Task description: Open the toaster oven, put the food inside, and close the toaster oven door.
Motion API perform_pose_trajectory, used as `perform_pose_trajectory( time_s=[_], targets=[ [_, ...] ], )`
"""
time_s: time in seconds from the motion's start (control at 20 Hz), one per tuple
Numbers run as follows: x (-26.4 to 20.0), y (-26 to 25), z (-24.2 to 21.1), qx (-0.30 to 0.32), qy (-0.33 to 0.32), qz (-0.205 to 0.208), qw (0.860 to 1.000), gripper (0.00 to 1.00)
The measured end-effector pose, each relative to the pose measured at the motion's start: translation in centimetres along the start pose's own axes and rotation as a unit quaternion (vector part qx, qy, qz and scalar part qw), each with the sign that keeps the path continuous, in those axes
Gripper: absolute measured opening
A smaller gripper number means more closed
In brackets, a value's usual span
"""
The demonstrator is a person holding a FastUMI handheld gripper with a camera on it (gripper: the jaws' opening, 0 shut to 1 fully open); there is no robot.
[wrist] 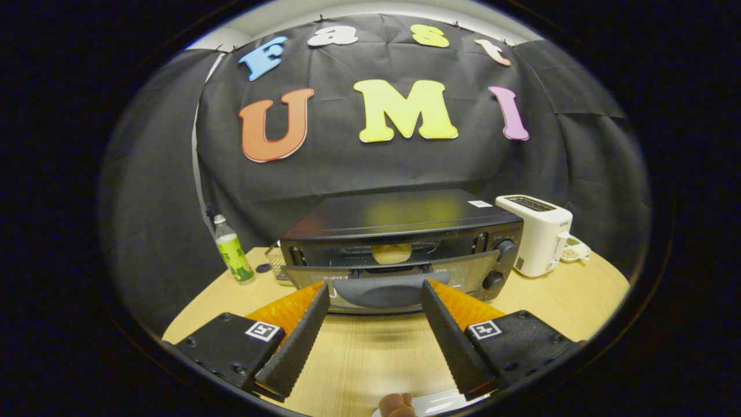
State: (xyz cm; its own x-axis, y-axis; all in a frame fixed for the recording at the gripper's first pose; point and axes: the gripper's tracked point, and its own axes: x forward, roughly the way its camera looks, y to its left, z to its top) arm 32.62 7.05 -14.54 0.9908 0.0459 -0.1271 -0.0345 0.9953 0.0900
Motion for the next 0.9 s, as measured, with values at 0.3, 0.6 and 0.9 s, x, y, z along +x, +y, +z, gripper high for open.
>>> perform_pose_trajectory(
  time_s=[0.3, 0.6, 0.9],
  targets=[
    [-2.9, -1.1, 1.2, -0.012, 0.0, -0.019, 1.0, 1.0],
    [-9.4, -2.0, 4.3, -0.051, -0.015, -0.045, 0.998, 1.0],
    [-20.5, 0.1, 10.3, -0.04, -0.104, -0.028, 0.993, 1.0]
  ],
)
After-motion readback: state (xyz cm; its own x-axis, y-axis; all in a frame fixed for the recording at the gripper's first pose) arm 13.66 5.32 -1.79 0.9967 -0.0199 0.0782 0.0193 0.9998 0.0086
